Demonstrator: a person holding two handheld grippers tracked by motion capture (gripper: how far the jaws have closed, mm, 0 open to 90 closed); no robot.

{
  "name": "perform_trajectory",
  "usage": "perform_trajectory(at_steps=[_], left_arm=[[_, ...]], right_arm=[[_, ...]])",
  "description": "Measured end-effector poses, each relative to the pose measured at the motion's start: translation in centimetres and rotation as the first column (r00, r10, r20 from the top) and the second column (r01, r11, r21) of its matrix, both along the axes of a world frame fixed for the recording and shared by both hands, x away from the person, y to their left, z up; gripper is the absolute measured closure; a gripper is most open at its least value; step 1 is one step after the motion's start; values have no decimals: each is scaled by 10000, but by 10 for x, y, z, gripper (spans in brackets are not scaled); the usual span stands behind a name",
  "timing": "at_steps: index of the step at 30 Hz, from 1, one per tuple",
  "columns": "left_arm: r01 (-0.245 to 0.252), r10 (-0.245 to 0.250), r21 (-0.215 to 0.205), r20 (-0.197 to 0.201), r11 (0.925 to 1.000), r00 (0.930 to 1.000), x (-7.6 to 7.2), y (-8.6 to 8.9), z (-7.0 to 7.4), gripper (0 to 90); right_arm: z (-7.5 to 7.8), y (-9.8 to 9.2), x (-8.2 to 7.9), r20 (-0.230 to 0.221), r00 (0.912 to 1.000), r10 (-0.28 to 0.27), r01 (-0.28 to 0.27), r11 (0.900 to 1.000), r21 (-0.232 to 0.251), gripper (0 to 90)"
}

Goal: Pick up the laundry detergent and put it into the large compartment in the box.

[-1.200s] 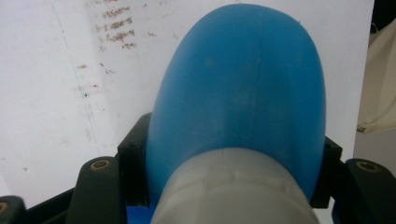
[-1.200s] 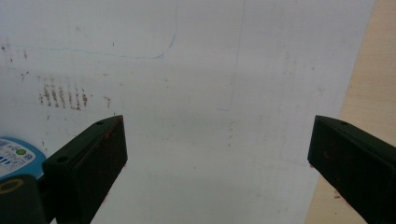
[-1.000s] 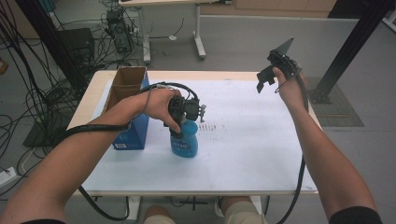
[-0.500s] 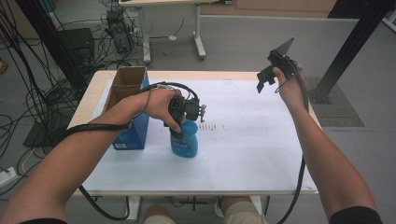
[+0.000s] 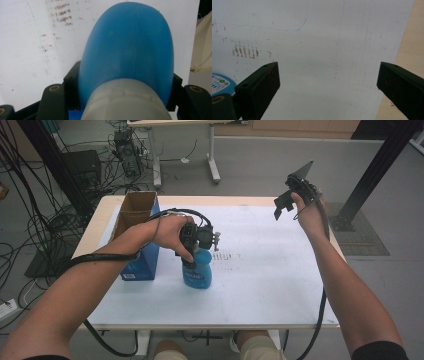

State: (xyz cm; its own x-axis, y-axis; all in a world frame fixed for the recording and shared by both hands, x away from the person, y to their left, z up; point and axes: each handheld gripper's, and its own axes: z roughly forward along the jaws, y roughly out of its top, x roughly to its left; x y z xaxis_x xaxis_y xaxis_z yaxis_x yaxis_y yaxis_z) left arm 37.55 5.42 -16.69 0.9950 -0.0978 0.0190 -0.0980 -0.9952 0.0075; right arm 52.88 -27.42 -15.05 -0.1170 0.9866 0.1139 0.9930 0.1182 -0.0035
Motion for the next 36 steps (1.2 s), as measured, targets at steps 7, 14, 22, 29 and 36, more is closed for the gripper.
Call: perform_trajectory(at_steps=[7, 14, 22, 29, 36], left_arm=[[-18, 18, -1, -23, 10000, 10000, 0, 0, 0, 372], [-30, 30, -53, -26, 10000, 10000, 0, 1, 0, 373], [-26, 26, -7, -31, 10000, 10000, 0, 0, 0, 373], [-19, 19, 39, -29, 10000, 10000, 0, -1, 0, 374], [-20, 20, 117, -41, 9999, 10000, 0, -2, 1, 374]], right_arm=[[0, 1, 0, 7, 10000, -17, 17, 10000, -23, 46], [0, 2, 0, -5, 10000, -6, 6, 10000, -48, 46], [-1, 3, 0, -1, 10000, -16, 16, 10000, -45, 46], [-1, 3, 1, -32, 10000, -19, 19, 10000, -33, 46], [-1, 2, 1, -49, 10000, -9, 9, 10000, -34, 46]])
